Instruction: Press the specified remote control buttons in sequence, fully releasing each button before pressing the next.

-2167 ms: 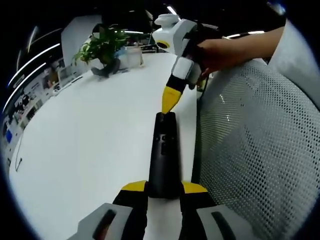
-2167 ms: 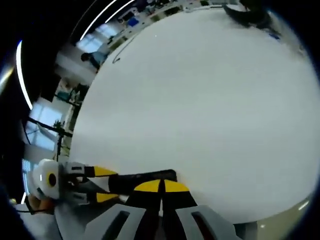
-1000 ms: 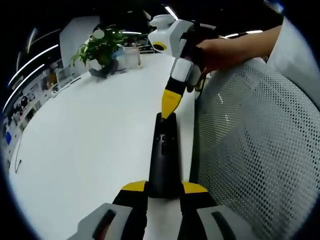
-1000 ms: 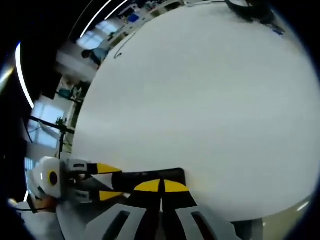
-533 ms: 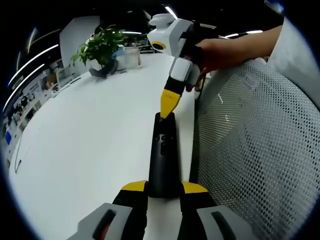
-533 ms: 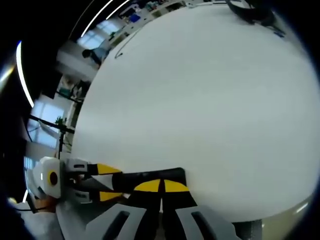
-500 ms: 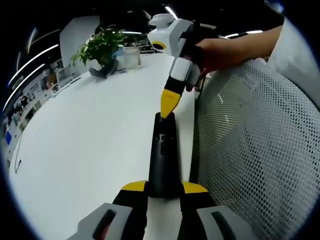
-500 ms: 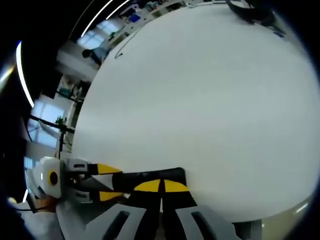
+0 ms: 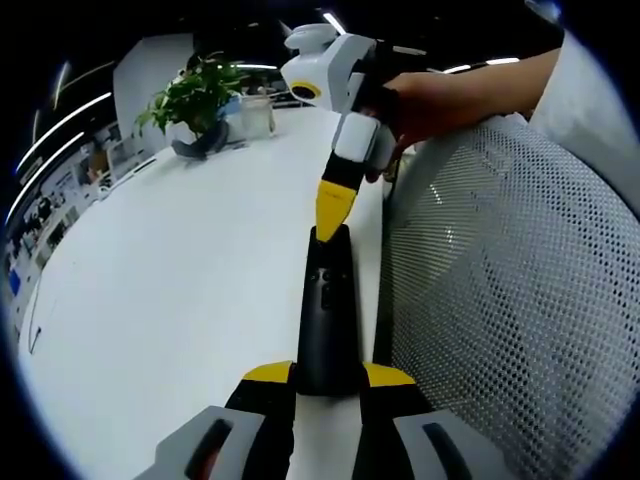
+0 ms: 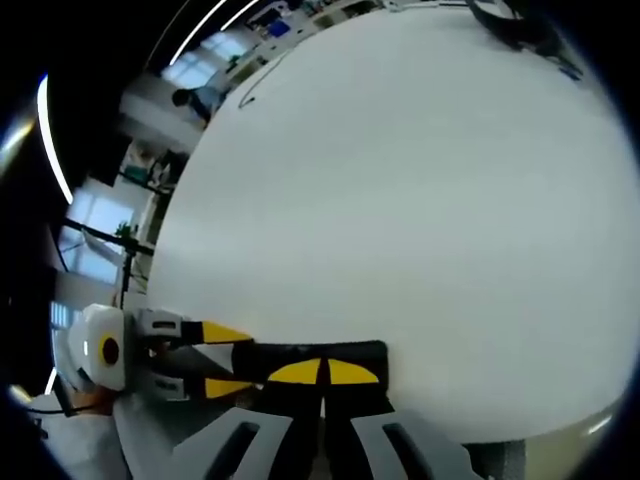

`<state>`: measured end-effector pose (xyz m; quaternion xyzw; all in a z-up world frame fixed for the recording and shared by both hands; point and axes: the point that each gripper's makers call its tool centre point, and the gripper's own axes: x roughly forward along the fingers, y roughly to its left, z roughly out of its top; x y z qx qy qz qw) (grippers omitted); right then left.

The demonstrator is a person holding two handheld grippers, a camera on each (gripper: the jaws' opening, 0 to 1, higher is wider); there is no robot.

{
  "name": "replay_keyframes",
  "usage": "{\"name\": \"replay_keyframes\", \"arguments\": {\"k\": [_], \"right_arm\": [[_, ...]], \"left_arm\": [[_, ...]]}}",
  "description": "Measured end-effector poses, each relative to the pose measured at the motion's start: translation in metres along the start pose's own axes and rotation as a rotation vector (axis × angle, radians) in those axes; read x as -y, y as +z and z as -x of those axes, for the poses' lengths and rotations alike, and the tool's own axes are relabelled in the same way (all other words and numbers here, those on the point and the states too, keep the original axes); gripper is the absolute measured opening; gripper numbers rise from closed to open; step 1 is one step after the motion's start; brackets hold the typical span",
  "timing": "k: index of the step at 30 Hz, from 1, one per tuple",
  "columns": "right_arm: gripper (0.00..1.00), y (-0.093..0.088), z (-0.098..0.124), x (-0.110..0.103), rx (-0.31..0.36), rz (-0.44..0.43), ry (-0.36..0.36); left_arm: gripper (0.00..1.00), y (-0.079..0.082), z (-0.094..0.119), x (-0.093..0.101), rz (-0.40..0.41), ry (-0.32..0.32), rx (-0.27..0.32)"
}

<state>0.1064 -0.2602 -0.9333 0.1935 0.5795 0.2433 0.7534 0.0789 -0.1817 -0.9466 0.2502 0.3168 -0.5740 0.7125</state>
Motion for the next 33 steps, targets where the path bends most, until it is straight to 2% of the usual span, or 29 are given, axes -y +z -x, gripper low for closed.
{"name": "replay_keyframes", "arguments": {"k": [6,14,27,33], "right_arm": [[0.0,-0.0031,-0.0019,0.0018,-0.019,-0.002,-0.008],[0.0,-0.0027,-0.0013,0.0023,-0.013,-0.033,0.002],[0.0,-0.0031,-0.0031,0.0025,-0.006,0.021,-0.017],[0.0,-0.0029,-0.0018,0.003,-0.002,-0.017,-0.005]], "left_arm": [[0.24,0.0001,-0.0002,0.0003,-0.002,-0.002,0.003],[0.24,0.0004,-0.0001,0.0004,-0.002,-0.002,0.006],[0.25,0.0011,-0.0006,0.0005,0.01,0.004,0.008],[0.25,0.0016,-0.0005,0.0005,0.019,0.01,0.006]]}}
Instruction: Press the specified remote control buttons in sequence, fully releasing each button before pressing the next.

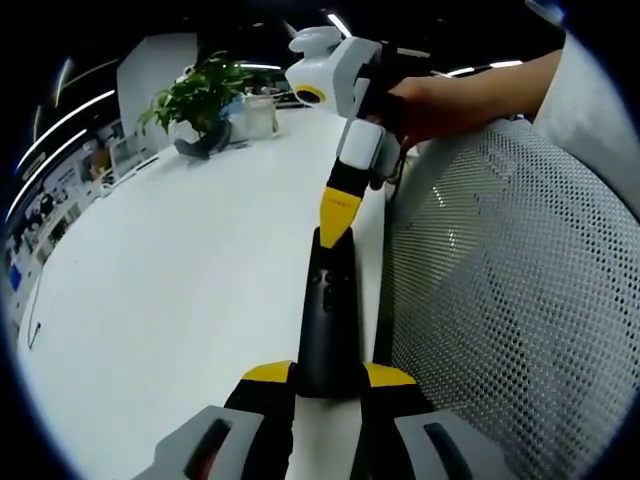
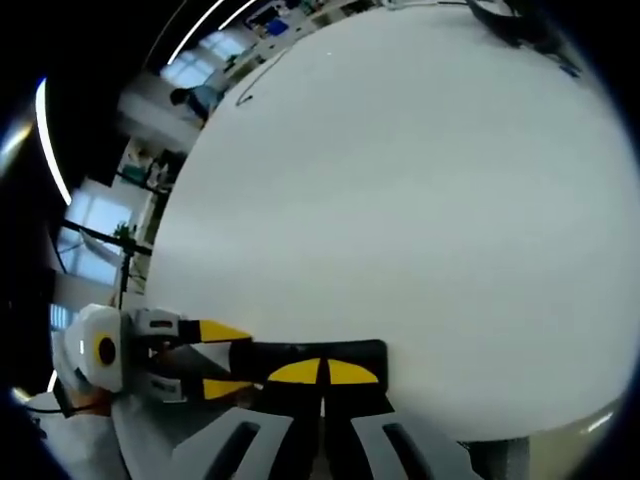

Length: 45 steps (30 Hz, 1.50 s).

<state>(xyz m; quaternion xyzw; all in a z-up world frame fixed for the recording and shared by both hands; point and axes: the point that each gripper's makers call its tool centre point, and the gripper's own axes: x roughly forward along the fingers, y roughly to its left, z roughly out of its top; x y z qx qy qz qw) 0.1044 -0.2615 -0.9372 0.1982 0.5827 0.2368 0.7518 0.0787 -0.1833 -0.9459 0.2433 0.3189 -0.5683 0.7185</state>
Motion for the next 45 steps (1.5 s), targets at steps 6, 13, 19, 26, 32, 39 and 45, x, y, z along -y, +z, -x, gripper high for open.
{"name": "replay_keyframes", "arguments": {"k": [6,13,19,26,32,39,45], "right_arm": [[0.0,0.0,0.0016,-0.0007,-0.003,-0.033,0.011],[0.0,0.0007,0.0027,-0.0023,-0.001,-0.01,0.007],[0.0,0.0023,0.0026,-0.0054,0.005,-0.002,0.022],[0.0,0.0015,0.0012,-0.0058,-0.002,0.012,0.021],[0.0,0.0007,-0.0006,-0.0071,-0.009,0.04,0.019],[0.0,0.0003,-0.0021,-0.0088,-0.01,0.089,0.008],[0.0,-0.0012,-0.0035,-0.0077,-0.02,0.119,-0.006]], "left_arm": [[0.24,0.0001,0.0,0.0,-0.002,-0.001,0.004],[0.24,0.0031,-0.0032,0.0031,-0.015,-0.011,0.003],[0.24,0.0037,-0.0036,0.0044,-0.022,-0.017,0.004],[0.24,0.0036,-0.0038,0.0047,-0.026,-0.018,0.005],[0.24,0.0038,-0.0039,0.005,-0.026,-0.018,0.011],[0.24,0.0038,-0.0034,0.0056,-0.028,-0.018,0.015],[0.24,0.0039,-0.0031,0.0057,-0.028,-0.019,0.018]]}}
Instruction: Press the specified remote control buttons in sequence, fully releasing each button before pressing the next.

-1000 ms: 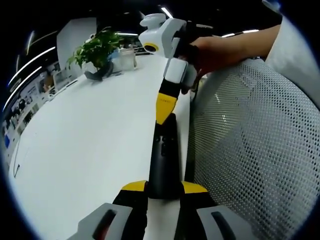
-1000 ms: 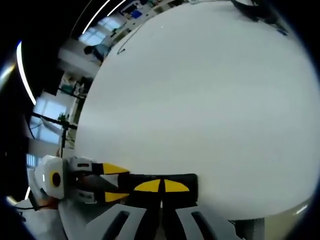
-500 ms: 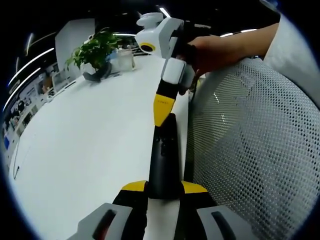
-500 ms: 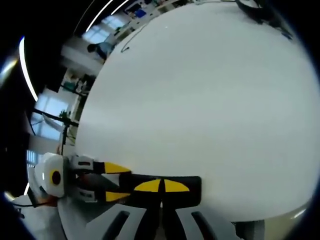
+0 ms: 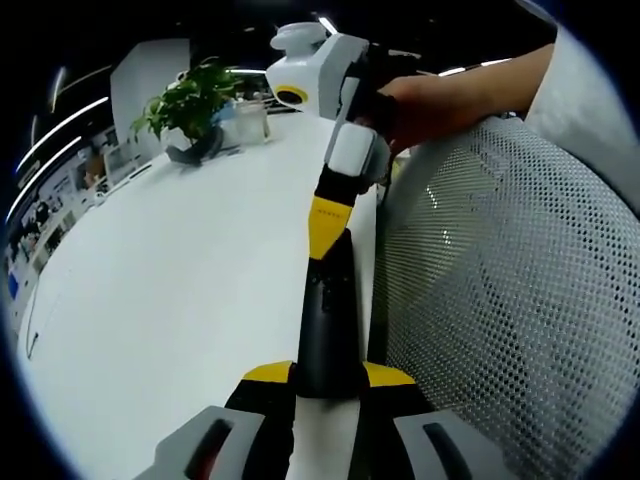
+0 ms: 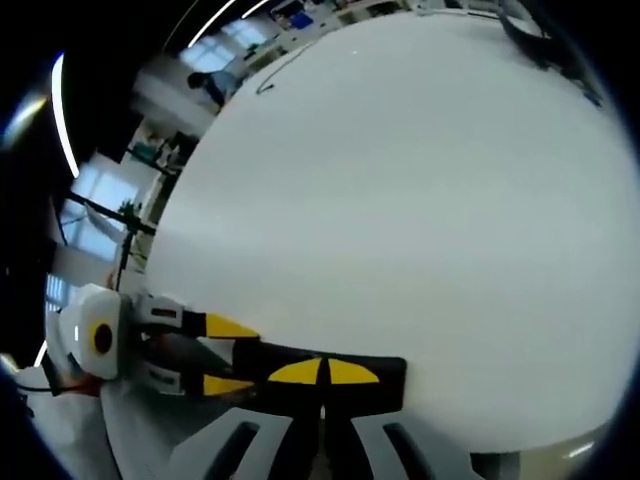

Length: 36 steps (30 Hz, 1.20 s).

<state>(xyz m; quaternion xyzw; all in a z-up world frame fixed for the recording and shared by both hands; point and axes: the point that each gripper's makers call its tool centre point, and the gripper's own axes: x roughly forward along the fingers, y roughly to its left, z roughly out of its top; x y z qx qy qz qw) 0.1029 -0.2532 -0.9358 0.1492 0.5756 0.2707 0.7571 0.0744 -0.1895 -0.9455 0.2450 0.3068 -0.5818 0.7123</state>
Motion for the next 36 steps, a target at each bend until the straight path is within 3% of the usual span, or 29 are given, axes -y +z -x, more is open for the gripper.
{"name": "replay_keyframes", "arguments": {"k": [22,36], "right_arm": [[0.0,-0.0007,-0.0028,0.0011,0.015,0.057,-0.022],[0.0,-0.0009,0.0015,0.0005,0.002,0.019,-0.015]], "left_arm": [[0.24,-0.0002,0.0004,0.0001,-0.001,-0.001,0.003],[0.24,0.0,0.0003,0.0,0.002,0.0,0.003]]}}
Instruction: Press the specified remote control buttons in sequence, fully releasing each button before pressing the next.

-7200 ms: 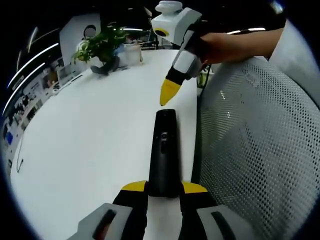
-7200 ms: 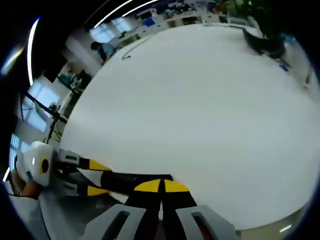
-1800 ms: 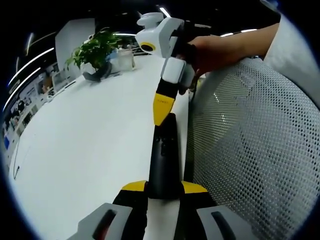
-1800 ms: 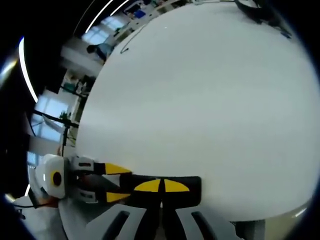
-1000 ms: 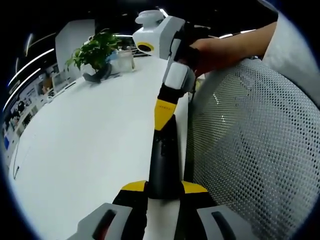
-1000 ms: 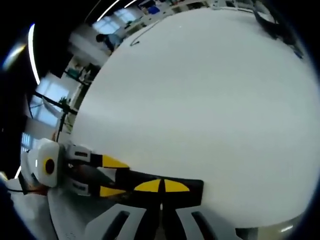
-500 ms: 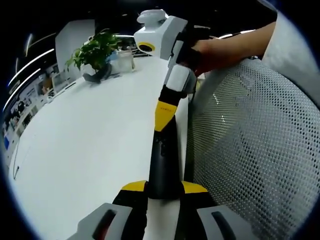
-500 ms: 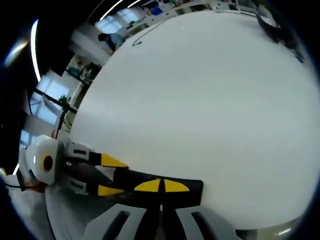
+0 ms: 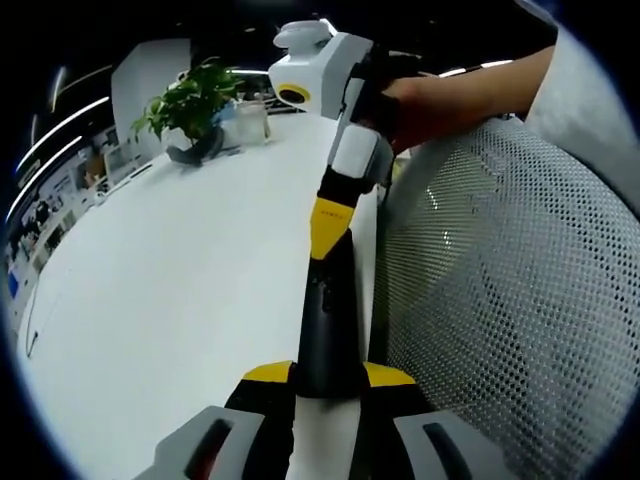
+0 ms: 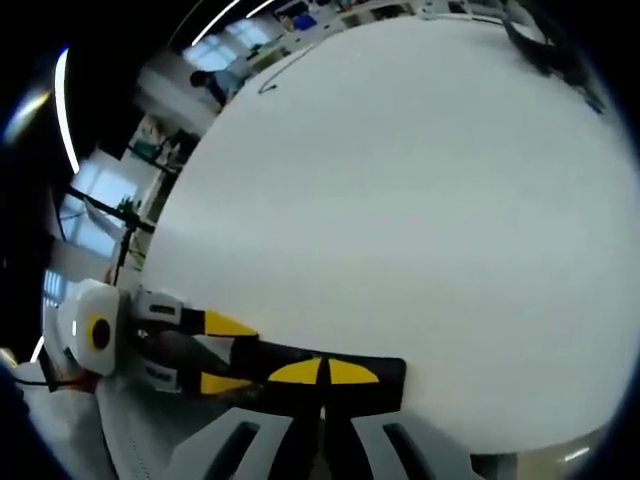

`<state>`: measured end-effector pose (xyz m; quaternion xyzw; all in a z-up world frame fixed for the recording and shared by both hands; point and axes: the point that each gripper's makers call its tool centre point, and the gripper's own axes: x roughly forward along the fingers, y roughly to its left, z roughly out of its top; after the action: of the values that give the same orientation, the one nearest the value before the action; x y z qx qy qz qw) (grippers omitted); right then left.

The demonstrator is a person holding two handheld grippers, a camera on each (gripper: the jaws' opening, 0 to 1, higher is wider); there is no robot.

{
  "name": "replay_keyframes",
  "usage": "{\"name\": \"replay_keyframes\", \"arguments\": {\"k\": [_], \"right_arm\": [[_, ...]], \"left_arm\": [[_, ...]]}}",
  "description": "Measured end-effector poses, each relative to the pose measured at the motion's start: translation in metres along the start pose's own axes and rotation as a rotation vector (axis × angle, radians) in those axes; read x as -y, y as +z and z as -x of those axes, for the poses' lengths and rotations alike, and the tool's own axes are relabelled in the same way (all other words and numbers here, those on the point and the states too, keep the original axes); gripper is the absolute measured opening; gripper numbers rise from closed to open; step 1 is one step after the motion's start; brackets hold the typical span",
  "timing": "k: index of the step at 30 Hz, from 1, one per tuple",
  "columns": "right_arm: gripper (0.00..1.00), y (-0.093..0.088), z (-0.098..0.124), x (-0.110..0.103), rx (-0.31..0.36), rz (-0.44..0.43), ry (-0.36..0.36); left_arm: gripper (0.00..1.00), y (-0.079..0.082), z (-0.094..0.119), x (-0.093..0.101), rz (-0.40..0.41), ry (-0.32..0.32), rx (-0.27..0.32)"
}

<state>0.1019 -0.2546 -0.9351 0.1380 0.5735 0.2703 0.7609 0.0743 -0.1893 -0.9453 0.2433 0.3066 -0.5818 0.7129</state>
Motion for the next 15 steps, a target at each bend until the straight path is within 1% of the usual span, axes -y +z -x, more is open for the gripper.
{"name": "replay_keyframes", "arguments": {"k": [10,15], "right_arm": [[0.0,-0.0018,0.001,-0.002,-0.012,-0.014,0.009],[0.0,-0.0046,0.0013,-0.0083,-0.034,-0.035,0.041]], "left_arm": [[0.24,-0.0002,0.0002,-0.0002,0.006,0.003,-0.001],[0.24,-0.0002,0.0002,-0.0003,0.007,0.003,0.003]]}}
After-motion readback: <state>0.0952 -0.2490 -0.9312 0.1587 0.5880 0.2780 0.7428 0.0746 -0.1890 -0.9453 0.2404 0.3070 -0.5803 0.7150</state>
